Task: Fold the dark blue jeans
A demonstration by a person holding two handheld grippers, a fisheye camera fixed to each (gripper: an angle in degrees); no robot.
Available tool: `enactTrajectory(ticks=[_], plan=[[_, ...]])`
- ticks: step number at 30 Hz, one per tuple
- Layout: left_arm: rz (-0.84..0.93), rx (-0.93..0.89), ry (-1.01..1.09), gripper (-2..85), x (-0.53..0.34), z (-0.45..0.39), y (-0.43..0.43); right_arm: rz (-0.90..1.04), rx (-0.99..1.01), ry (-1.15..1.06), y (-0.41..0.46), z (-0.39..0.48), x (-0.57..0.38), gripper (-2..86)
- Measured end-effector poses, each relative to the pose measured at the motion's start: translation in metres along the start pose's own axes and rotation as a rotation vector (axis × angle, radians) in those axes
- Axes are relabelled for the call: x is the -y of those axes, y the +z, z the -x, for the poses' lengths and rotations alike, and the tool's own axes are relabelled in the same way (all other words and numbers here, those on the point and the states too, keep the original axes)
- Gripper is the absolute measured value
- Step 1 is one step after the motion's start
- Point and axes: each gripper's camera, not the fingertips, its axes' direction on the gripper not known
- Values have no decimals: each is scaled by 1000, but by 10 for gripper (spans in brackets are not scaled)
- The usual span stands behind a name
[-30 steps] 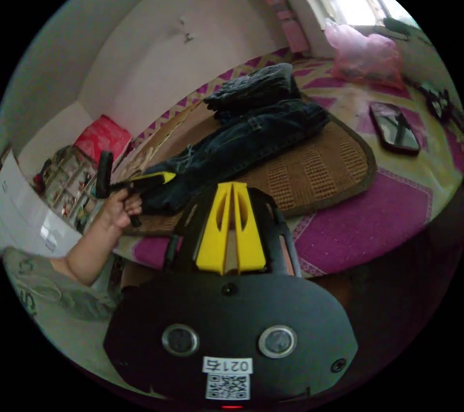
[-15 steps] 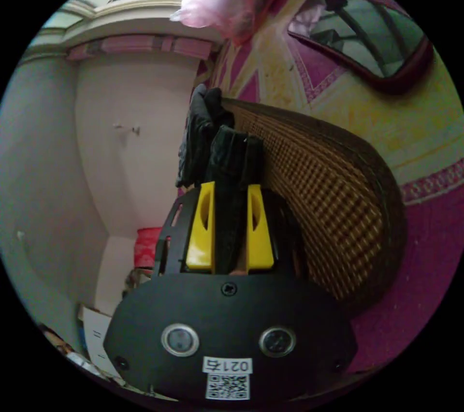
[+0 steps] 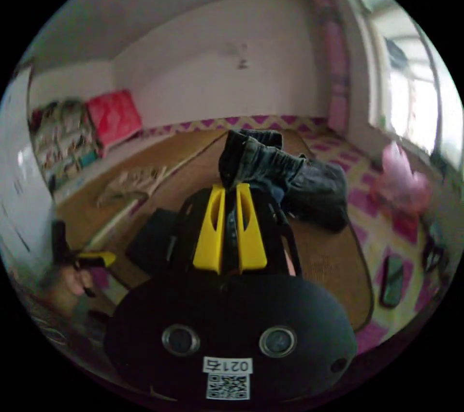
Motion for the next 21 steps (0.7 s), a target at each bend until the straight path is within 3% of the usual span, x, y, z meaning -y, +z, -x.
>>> enactTrajectory(ticks=[5, 7, 13, 17, 21], plan=[[-37, 7, -67, -9, -13, 35, -41, 134, -8, -494, 116, 226, -77, 37], [-39, 11, -89, -9, -17, 50, -59, 313, 44, -616, 195, 287, -138, 39], [-66, 34, -96, -10, -16, 78, -100, 198, -32, -585, 212, 315, -168, 37], [-97, 7, -90, -8, 1, 92, -107, 274, -3, -661, 256, 339, -207, 38], [-119, 12, -81, 4, 32, 107, -107, 230, -41, -700, 270, 343, -232, 46]])
